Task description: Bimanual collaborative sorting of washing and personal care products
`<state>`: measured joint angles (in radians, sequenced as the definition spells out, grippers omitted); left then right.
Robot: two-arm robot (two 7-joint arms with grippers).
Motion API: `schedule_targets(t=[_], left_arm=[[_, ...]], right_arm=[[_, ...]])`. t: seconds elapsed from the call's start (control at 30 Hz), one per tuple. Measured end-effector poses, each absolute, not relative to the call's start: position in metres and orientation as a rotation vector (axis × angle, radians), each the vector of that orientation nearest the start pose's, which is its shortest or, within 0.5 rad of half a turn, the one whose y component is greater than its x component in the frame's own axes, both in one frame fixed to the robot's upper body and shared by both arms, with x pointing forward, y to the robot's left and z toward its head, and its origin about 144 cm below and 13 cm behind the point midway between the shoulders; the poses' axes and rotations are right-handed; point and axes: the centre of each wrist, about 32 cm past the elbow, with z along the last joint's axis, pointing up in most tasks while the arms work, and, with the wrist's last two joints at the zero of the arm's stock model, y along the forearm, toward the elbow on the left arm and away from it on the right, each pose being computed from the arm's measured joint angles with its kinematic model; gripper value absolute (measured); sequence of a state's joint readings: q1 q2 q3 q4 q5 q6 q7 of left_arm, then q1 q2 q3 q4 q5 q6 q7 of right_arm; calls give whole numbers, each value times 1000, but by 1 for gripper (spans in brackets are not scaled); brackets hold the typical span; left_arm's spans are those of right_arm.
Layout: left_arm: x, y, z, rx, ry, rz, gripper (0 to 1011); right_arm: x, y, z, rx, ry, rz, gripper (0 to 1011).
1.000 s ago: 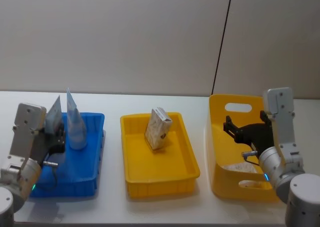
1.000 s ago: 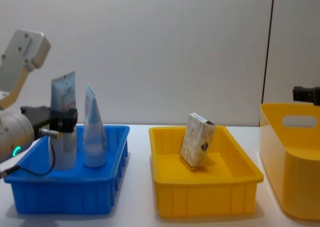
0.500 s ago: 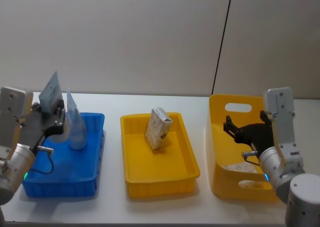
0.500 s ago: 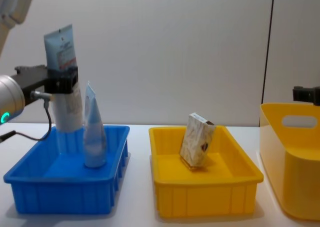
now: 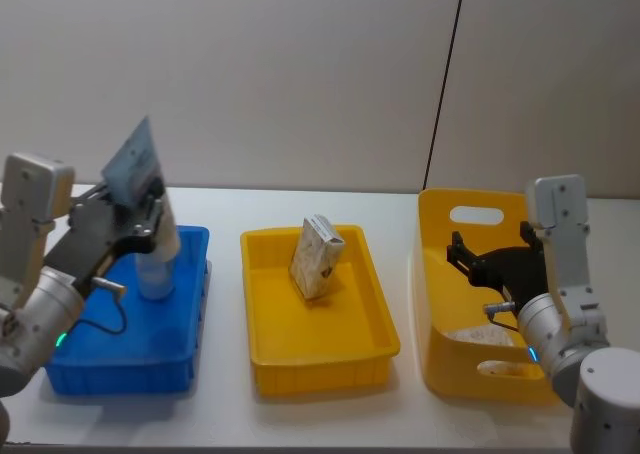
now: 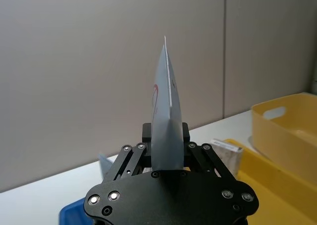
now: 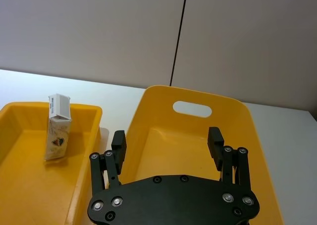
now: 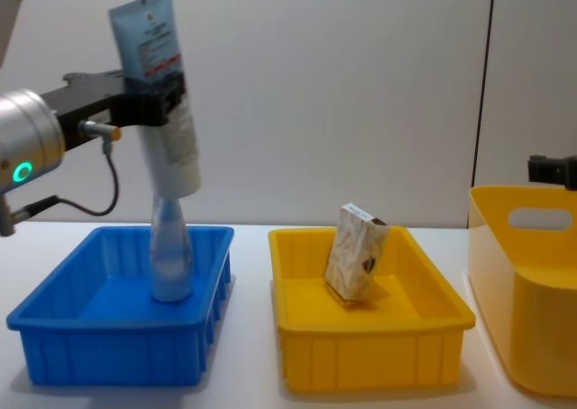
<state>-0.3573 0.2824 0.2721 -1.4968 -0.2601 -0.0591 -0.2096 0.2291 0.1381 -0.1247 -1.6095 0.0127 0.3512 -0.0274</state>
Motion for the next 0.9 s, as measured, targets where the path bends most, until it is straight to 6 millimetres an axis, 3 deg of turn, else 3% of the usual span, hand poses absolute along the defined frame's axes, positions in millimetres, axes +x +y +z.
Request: schedule_targets(t=[0.6,0.9], left_arm=[[552,186,1258,-162,-285,880,261],[554,173,1263,-158,-291,831,260]], right_arm=[[515,-227,1230,-192,-50,-1507,1004],[514,-227,1230,-191,-54,-1496,1004]])
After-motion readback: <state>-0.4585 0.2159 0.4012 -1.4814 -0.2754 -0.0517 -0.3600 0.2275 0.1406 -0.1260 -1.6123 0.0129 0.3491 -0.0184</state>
